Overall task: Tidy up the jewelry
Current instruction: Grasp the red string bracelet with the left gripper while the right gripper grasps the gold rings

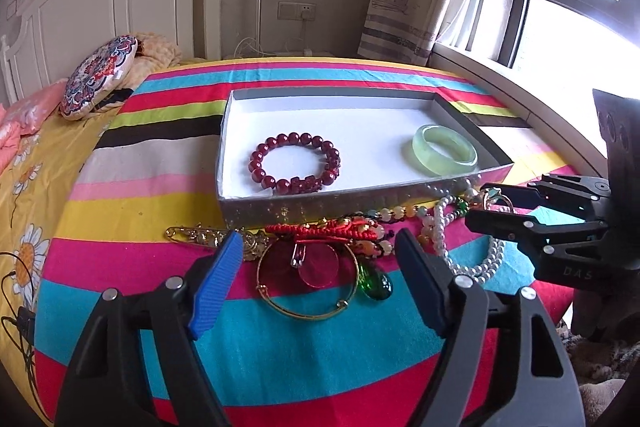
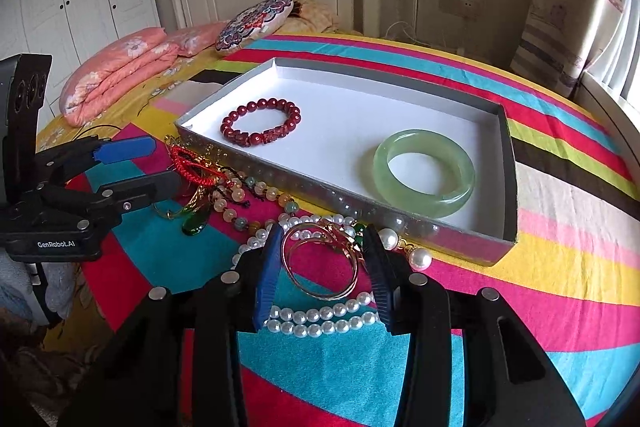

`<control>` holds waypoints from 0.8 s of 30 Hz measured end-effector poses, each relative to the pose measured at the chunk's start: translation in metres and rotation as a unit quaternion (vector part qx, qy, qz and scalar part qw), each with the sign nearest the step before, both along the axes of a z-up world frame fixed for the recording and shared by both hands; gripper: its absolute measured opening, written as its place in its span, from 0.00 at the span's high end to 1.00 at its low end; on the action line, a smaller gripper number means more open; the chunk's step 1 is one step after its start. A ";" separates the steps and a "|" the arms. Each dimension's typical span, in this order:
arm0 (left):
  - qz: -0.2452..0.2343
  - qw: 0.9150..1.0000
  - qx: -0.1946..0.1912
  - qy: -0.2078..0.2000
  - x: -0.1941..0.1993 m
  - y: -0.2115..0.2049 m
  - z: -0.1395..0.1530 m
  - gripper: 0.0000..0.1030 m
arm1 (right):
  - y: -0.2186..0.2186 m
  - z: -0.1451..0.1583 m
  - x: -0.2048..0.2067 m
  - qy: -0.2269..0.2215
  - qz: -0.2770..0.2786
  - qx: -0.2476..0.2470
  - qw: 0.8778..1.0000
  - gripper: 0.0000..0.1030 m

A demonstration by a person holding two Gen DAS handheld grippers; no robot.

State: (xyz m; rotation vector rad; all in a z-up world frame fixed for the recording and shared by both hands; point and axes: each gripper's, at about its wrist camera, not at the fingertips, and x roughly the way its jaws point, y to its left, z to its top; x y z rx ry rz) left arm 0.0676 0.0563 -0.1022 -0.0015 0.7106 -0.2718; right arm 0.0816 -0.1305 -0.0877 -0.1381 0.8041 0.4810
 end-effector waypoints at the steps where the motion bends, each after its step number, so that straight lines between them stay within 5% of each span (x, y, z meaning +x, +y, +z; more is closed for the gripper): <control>1: 0.001 1.000 0.002 0.001 0.001 -0.001 -0.001 0.25 | 0.000 0.000 0.000 0.000 0.001 0.001 1.000 0.60; 6: 0.017 0.999 -0.028 0.000 -0.004 0.005 0.005 0.30 | 0.001 0.001 -0.003 -0.006 0.006 -0.002 1.000 0.60; 9: 0.001 0.998 -0.062 0.015 -0.010 0.007 0.009 0.51 | 0.001 0.001 -0.002 -0.005 0.005 0.001 1.000 0.60; 17: -0.003 0.992 -0.110 0.059 0.010 -0.002 -0.005 0.58 | 0.000 0.004 -0.004 -0.008 0.006 0.006 1.000 0.60; 18: -0.006 0.992 -0.112 0.061 0.014 -0.003 -0.005 0.61 | 0.000 0.004 -0.004 -0.008 0.006 0.006 1.000 0.60; 20: -0.008 0.992 -0.111 0.064 0.020 -0.006 -0.006 0.86 | -0.001 0.005 -0.004 -0.010 0.005 0.007 1.000 0.60; 24: -0.007 0.994 -0.097 0.041 0.020 -0.012 0.001 0.95 | 0.001 0.008 -0.006 -0.017 0.013 0.008 1.000 0.60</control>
